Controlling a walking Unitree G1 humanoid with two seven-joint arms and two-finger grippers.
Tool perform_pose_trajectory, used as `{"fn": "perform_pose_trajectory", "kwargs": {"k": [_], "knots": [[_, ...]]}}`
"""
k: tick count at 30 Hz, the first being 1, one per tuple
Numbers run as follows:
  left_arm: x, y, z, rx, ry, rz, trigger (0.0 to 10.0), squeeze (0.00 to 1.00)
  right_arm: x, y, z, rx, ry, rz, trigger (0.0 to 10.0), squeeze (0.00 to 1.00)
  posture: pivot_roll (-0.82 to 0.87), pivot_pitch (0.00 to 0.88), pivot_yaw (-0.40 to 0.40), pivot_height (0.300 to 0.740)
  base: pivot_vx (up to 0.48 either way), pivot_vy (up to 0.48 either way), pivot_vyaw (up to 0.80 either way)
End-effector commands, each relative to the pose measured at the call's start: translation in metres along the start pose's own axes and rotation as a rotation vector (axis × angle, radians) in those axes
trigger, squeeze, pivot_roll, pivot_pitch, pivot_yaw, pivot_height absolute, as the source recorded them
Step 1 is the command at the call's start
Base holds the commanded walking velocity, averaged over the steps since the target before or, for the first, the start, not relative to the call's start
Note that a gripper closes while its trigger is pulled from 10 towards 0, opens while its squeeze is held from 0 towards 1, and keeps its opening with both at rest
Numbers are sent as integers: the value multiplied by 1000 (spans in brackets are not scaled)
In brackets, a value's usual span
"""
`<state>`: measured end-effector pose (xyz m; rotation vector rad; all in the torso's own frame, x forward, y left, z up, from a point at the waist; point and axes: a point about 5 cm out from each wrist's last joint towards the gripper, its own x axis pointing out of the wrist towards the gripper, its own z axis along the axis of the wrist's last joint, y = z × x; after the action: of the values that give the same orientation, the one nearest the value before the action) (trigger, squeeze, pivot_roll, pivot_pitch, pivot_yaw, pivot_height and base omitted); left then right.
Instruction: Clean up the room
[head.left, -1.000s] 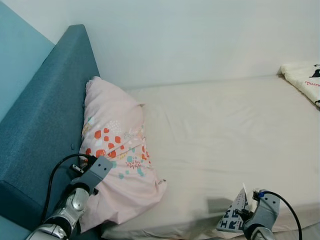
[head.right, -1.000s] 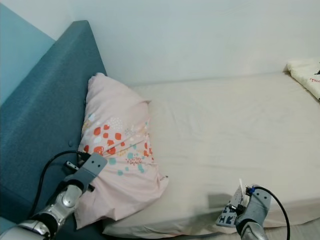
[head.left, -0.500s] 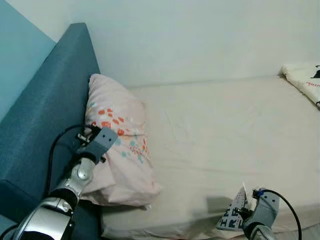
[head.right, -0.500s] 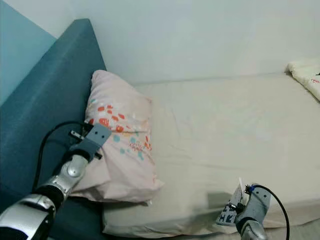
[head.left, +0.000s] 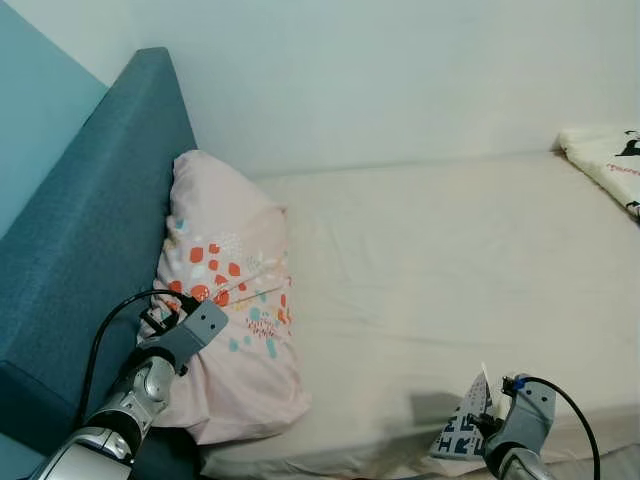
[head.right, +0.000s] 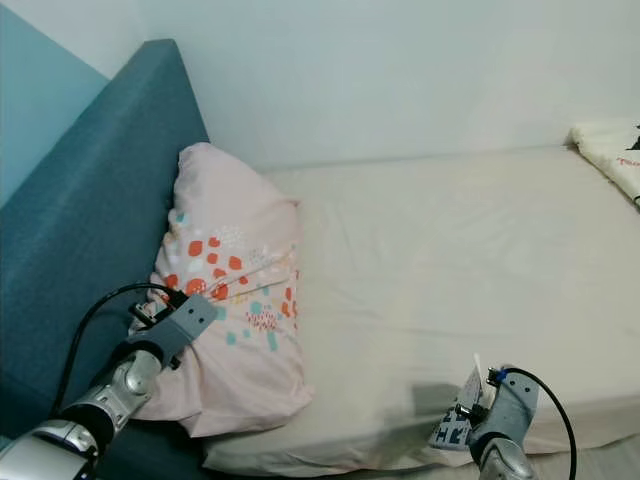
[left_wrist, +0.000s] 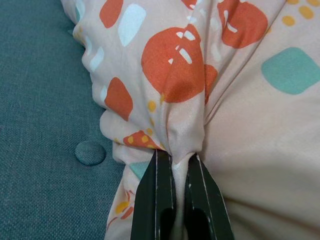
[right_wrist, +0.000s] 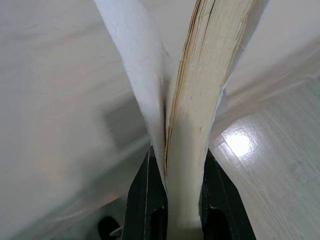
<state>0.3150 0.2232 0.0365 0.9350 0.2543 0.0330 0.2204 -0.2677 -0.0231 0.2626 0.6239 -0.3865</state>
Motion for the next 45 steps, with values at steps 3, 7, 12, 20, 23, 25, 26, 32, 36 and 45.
{"fn": "perform_pose_trajectory", "kwargs": {"k": [3, 7, 12, 20, 23, 25, 26, 32, 36, 45], "knots": [[-5, 10, -24, 16, 101, 48, 10000, 0, 5, 7, 16, -3, -49, 28, 10000, 0, -146, 103, 1, 740, 0, 0, 0], [-1, 9, -11, -18, 41, 50, 10000, 0, 7, 13, 19, -7, -52, 41, 10000, 0, -135, 95, -5, 740, 0, 0, 0], [0, -3, 3, -55, -6, 9, 10000, 678, 10, 17, 20, -9, -49, 49, 10000, 0, -130, 86, -7, 740, 0, 0, 0], [2, -3, 19, 28, -147, -80, 10000, 1000, 14, 21, 28, -11, -57, 57, 10000, 0, -106, 56, -15, 740, 0, 0, 0], [2, 0, 20, 38, -170, -101, 10000, 1000, 15, 22, 30, -11, -60, 56, 10000, 0, -104, 54, -15, 740, 0, 0, 0], [3, 5, 21, 11, -187, -109, 10000, 1000, 16, 22, 32, -11, -64, 56, 10000, 0, -96, 47, -15, 740, 0, 0, 0], [4, 10, 22, -24, -212, -127, 10000, 1000, 17, 23, 33, -10, -66, 56, 10000, 0, -93, 45, -15, 740, 0, 0, 0], [-4, 12, 28, -133, -343, -370, 10000, 1000, 18, 26, 36, -13, -68, 58, 10000, 0, -77, 33, -20, 740, 0, 0, 0], [-13, 18, 23, -125, -394, -521, 10000, 1000, 20, 27, 36, -15, -64, 57, 10000, 0, -68, 21, -23, 740, 0, 0, 0], [-49, 45, 66, -517, -642, -795, 10000, 1000, 24, 28, 48, -13, -79, 41, 10000, 0, -51, 0, -37, 740, 0, 0, 0]]}}
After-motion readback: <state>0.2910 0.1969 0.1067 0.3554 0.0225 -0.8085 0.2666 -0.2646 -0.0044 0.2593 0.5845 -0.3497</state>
